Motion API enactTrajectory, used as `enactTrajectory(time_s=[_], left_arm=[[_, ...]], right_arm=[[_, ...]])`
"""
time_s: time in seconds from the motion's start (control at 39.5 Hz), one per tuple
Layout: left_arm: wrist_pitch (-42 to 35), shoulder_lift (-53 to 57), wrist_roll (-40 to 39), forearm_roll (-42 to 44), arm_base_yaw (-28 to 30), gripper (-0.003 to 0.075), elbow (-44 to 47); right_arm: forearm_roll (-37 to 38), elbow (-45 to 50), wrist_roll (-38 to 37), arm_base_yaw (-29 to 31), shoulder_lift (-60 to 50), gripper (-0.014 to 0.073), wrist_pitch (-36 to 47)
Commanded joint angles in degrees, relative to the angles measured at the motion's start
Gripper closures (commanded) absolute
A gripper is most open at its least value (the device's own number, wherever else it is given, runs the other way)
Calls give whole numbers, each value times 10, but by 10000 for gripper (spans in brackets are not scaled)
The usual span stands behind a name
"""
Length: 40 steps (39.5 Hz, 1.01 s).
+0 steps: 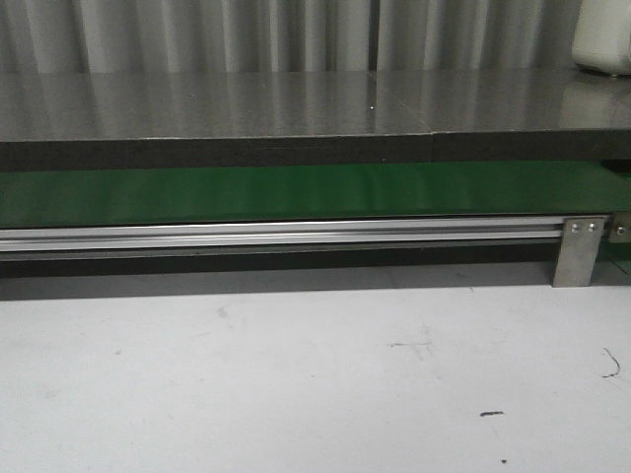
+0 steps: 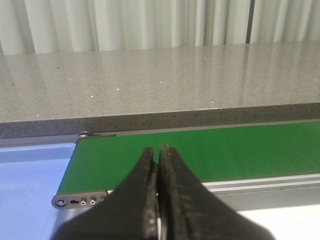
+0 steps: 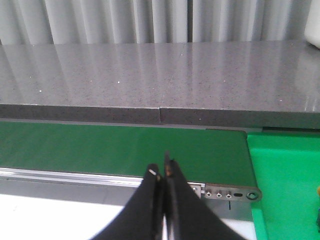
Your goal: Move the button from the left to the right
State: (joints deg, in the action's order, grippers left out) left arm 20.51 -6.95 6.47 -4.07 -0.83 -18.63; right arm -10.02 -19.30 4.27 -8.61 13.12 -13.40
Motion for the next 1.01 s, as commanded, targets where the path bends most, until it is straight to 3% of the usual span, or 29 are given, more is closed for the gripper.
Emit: enactTrajectory(time_s=[0.0,0.15,0.38,0.58,0.99], left_arm=[[-47,-7,-4,-3,-4,741,-16],[-66,-3,-5,-2,-5,741,11],[-94,89,-27,2,-36,741,128],[-178,84,-27,-4,-35,741,209],[-167,82,-27,-4,-35,741,208]], right_arm=[[-1,-16,4,0,4,661,50],[-1,-16,4,0,4,661,50],[-1,-16,4,0,4,661,50],[-1,-16,4,0,5,661,50],[-1,-16,4,0,5,661,50]])
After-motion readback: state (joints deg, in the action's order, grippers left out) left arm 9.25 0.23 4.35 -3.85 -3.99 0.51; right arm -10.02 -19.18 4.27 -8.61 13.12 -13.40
